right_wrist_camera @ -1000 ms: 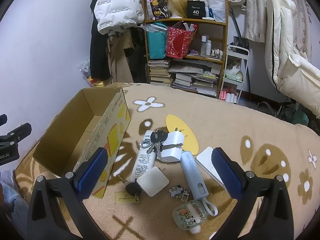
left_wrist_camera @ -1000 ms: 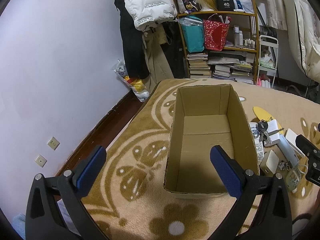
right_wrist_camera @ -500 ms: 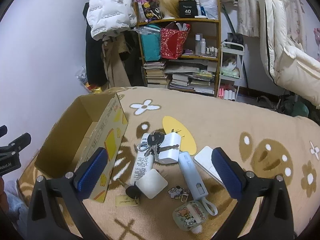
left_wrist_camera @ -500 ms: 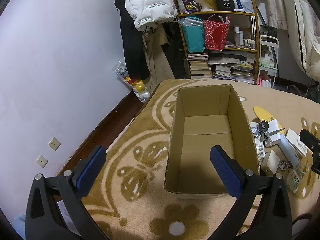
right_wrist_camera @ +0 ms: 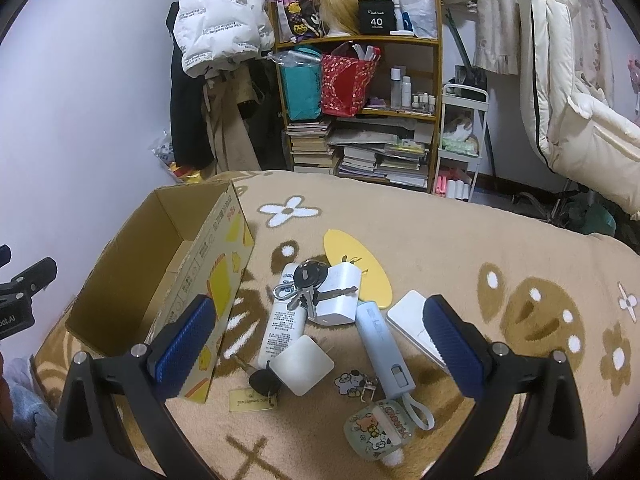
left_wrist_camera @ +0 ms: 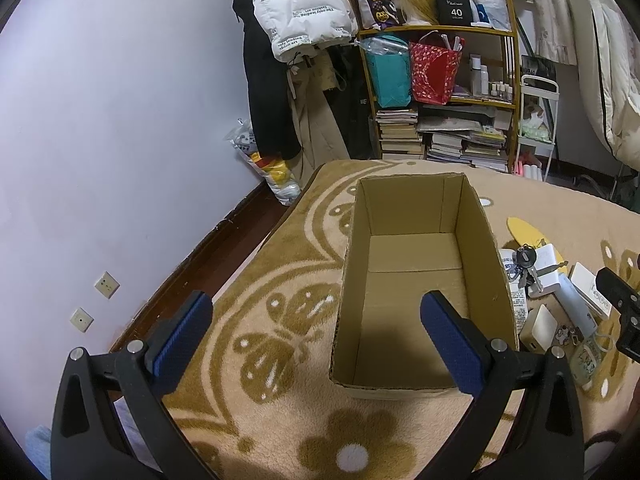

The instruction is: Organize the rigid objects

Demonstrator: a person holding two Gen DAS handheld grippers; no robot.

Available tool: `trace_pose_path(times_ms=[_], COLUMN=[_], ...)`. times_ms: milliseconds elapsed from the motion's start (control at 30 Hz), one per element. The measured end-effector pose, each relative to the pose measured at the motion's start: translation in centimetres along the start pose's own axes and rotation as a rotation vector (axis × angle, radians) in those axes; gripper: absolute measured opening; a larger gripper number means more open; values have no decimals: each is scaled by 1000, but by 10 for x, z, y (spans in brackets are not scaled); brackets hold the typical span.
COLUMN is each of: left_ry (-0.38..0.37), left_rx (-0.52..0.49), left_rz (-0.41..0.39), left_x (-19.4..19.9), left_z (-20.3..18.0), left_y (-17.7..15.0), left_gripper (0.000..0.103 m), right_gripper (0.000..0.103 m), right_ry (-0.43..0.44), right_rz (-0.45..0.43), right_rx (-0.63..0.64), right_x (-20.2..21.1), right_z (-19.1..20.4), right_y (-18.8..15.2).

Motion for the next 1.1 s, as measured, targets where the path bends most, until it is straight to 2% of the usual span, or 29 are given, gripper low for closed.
trace_pose_path(times_ms=[800, 1100], left_ry=[-7, -12], left_rx=[4, 28], left_rz=[17, 49], left_x=[-4, -16], left_z=[1, 7], left_y=[1, 3], left_gripper=[103, 103], right_gripper=[103, 103], right_ry=[-4, 15], right_rz=[10, 15], right_rx=[4, -8], right_x=[-3, -7], right_z=[2, -4], right_y=[-3, -2])
Point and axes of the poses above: each gripper's, at about its wrist camera, not at the fingertips, and x roughly against the way its jaws point, z to its left, y to its top, the point moved 1 cm from there along -x, roughly the way its jaws point, and after that the axes turned 8 degrees about z, right-handed, at the moved point
